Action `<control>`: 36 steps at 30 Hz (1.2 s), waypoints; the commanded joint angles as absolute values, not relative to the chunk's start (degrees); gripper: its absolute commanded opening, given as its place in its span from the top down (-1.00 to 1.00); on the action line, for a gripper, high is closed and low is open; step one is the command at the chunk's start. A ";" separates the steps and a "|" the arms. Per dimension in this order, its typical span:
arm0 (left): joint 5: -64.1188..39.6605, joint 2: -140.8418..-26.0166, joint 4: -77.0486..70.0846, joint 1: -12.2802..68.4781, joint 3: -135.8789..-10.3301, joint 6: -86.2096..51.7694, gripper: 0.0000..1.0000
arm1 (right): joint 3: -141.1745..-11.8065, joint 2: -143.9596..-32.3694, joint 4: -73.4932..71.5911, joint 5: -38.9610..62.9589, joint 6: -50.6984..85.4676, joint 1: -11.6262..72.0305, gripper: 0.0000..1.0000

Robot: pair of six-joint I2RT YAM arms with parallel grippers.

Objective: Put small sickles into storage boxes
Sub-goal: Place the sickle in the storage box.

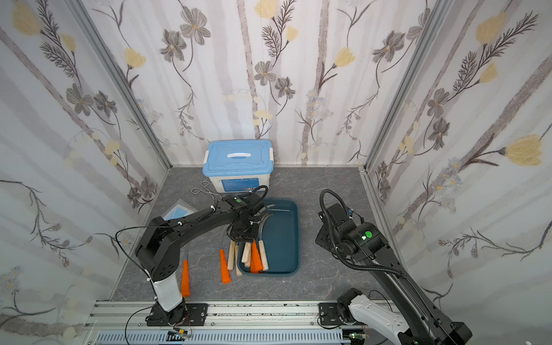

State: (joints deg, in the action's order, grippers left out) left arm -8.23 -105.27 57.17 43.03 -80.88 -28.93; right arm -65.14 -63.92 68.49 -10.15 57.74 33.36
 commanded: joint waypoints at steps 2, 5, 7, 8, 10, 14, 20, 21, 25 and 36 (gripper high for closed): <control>-8.61 -105.93 56.54 42.96 -81.04 -29.76 1.00 | -64.89 -63.40 68.68 -11.07 58.88 33.34 0.09; -8.70 -106.29 56.51 42.98 -80.87 -29.86 1.00 | -64.78 -62.93 69.16 -11.16 59.06 33.32 0.09; -8.85 -106.43 56.51 42.98 -80.62 -29.93 1.00 | -64.60 -62.48 69.34 -11.23 59.22 33.34 0.09; -9.11 -106.41 56.43 42.93 -80.51 -29.92 1.00 | -64.51 -62.33 69.51 -11.20 59.24 33.31 0.09; -9.40 -106.47 56.32 43.00 -80.20 -30.16 1.00 | -64.38 -61.98 69.67 -11.29 59.41 33.39 0.09; -10.33 -106.98 56.08 42.97 -80.04 -30.33 1.00 | -64.14 -61.66 69.70 -11.31 59.68 33.35 0.09; -11.11 -107.34 55.90 42.98 -80.03 -30.49 1.00 | -64.06 -61.52 69.79 -11.40 59.75 33.32 0.09; -11.16 -107.42 55.90 43.00 -79.91 -30.50 1.00 | -64.07 -61.52 69.79 -11.41 59.68 33.33 0.09; -11.88 -107.46 55.72 42.98 -79.04 -30.92 0.99 | -64.07 -61.66 69.70 -11.41 59.68 33.37 0.09; -12.57 -107.91 55.37 42.98 -79.26 -30.83 0.94 | -63.72 -61.43 69.70 -11.39 59.68 33.31 0.09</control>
